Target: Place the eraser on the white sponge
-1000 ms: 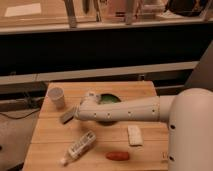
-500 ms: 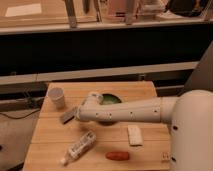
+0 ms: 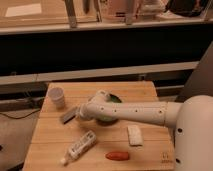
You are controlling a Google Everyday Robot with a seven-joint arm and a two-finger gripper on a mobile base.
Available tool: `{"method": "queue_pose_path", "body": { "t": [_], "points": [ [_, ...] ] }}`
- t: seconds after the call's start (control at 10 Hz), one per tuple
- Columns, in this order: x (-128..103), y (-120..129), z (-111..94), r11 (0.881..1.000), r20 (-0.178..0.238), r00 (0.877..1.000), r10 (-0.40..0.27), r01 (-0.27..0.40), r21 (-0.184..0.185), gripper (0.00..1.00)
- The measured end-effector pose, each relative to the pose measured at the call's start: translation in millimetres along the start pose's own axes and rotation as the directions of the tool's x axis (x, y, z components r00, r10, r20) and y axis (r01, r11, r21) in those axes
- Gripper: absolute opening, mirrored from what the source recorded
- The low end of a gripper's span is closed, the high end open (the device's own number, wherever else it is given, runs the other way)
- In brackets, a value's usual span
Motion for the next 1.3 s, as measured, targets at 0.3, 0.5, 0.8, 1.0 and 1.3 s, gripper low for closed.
{"method": "queue_pose_path", "body": {
  "t": [0.3,0.5,0.8,1.0,1.3],
  "points": [
    [1,-2,2,0.998,0.057,0.998,0.039,-0.042,0.046,0.80],
    [3,-5,3,0.995,0.077,0.995,0.060,-0.066,0.069,0.80],
    [5,-10,4,0.991,0.084,0.992,0.092,-0.100,0.093,0.80],
    [7,-14,6,0.982,0.088,0.986,0.143,-0.153,0.107,0.80],
    [8,-23,13,0.964,0.094,0.968,0.233,-0.243,0.109,0.80]
  ]
}}
